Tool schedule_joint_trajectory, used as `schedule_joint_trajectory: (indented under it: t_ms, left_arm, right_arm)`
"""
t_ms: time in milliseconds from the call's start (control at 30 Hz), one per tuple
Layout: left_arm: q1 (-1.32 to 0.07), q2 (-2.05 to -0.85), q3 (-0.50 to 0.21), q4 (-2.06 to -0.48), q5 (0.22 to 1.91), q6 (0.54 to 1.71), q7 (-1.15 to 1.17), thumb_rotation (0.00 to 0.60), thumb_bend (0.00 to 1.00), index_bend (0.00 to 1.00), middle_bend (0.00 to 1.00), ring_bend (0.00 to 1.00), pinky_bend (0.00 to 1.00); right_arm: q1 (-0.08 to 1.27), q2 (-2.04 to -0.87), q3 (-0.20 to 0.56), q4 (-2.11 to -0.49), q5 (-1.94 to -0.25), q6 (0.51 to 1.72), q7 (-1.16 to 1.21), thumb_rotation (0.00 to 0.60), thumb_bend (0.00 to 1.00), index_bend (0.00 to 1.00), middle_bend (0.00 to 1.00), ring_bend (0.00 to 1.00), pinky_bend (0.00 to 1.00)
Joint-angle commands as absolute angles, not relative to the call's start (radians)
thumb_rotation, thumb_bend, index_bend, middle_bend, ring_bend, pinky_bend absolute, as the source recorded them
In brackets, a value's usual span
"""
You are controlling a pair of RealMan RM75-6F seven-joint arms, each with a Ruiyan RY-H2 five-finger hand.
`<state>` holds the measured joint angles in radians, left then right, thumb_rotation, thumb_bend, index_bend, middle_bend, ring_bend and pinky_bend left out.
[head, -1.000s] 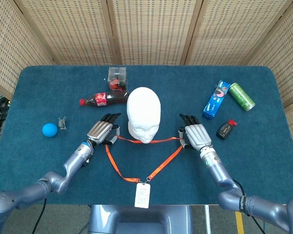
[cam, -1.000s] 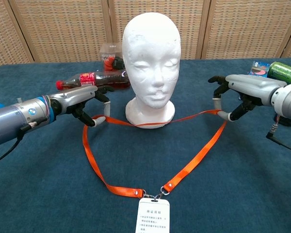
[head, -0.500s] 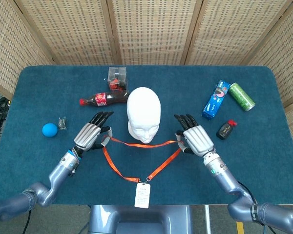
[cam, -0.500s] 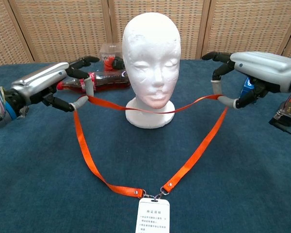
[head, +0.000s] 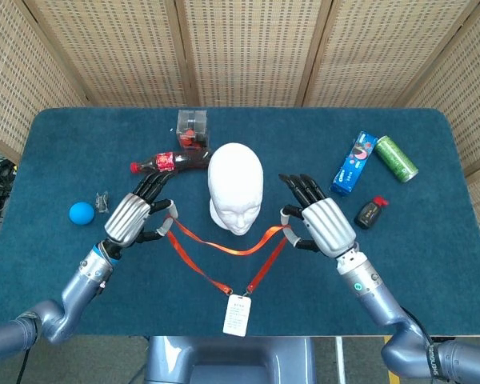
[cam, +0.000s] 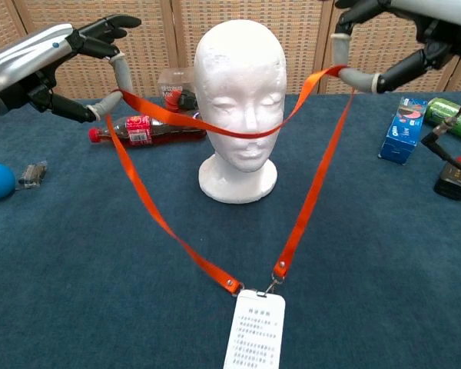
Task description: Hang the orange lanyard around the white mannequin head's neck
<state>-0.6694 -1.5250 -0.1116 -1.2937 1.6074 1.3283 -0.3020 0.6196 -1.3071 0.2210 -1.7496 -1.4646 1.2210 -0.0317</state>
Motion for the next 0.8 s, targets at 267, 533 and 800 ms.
schedule_joint_trajectory:
  t_ms: [267, 533, 800]
  left_arm:
    - [-0.693, -1.41, -0.204, -1.49, 1.527, 1.288, -0.188, 0.6, 0.53, 0.71, 0.0, 0.0, 0.0]
    - [-0.728, -1.4, -0.278, -1.56, 1.409, 1.223, -0.098, 0.6, 0.53, 0.71, 0.0, 0.0, 0.0]
    - [-0.789, -1.419, -0.359, -1.534, 1.254, 1.132, -0.026, 0.6, 0.53, 0.71, 0.0, 0.0, 0.0]
  right_arm:
    - [0.626, -1.189, 0.332, -1.937, -1.349, 1.227, -0.068, 0.6, 0.69, 0.73, 0.1, 0.0, 0.0]
    - [0.659, -1.161, 0.407, -1.952, -1.196, 1.19, -0.081, 0.6, 0.69, 0.73, 0.11, 0.0, 0.0]
    - [0.73, -1.15, 0.484, -1.869, -1.006, 1.121, -0.11, 0.6, 0.69, 0.73, 0.11, 0.0, 0.0]
